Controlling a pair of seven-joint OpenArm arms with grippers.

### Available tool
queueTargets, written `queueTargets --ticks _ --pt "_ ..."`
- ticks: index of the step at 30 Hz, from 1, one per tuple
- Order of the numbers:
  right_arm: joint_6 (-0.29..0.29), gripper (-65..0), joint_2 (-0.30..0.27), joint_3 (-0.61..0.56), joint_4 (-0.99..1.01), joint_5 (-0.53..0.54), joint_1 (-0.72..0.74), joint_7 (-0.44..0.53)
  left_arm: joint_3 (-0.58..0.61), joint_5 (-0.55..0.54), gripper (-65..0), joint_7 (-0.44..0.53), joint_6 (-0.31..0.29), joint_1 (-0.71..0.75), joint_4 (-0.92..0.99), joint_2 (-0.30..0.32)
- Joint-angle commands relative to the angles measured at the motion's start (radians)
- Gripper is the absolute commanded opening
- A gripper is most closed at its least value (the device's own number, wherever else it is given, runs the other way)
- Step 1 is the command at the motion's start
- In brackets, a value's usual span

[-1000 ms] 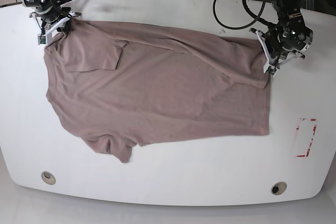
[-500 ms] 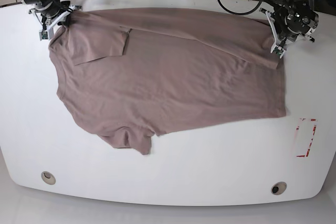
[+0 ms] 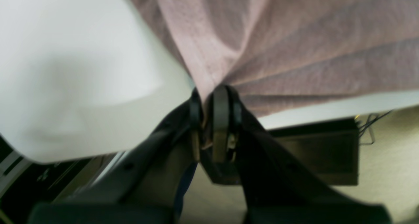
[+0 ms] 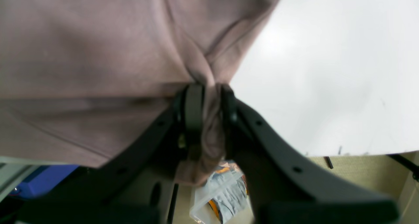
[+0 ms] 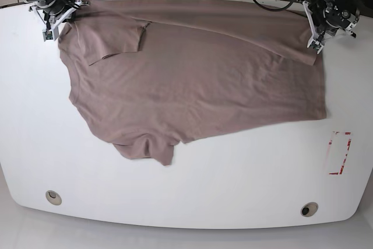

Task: Layout the t-shirt on the table in an organized manner, then fold the t-shirt properly
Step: 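Release the shoulder corners and move the right gripper inward over the shirt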

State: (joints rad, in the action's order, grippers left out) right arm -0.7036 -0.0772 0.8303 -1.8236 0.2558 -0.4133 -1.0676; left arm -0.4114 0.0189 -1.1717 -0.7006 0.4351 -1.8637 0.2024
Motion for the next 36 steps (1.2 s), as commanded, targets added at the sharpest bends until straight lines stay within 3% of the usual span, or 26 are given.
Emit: queueTargets --ticks 1,13,17,19,23,25,33,36 --pt "0.005 -56.4 -0.017 0.007 -0.020 -0.006 -0.002 0.010 -0.005 0.022 -62.5 -0.012 0.002 0.000 -0.012 0.012" --pt "0.005 -56.0 -0.017 0.005 -0.020 -0.006 -0.006 0.008 -0.005 0.022 -44.3 -0.015 0.002 -0.005 -0.021 0.012" --pt "0.005 -47.4 -0.017 0.005 -0.023 -0.006 -0.006 0.008 -0.005 0.022 -37.9 -0.018 0.002 -0.005 -0.055 0.013" --pt "0.005 -40.1 -0.016 0.005 -0.034 -0.006 -0.008 0.008 -0.005 0.022 -35.7 -0.018 0.002 -0.005 -0.067 0.013" --pt "0.005 -27.7 0.004 0.007 -0.086 -0.005 -0.023 0.007 -0.005 0.020 -34.0 -0.018 0.002 -0.005 -0.083 0.027" --pt "0.005 -25.2 0.012 0.007 -0.115 -0.005 -0.028 0.007 -0.005 0.020 -34.2 -0.020 0.002 -0.005 -0.092 0.045" --pt "0.005 -24.6 0.032 0.005 -0.196 -0.005 -0.019 -0.024 -0.005 0.020 -34.3 -0.020 0.002 -0.012 -0.142 0.056" --pt "0.005 -24.6 0.032 0.004 -0.196 -0.005 0.024 -0.030 -0.007 0.020 -34.3 -0.020 0.002 -0.048 -0.144 0.088"
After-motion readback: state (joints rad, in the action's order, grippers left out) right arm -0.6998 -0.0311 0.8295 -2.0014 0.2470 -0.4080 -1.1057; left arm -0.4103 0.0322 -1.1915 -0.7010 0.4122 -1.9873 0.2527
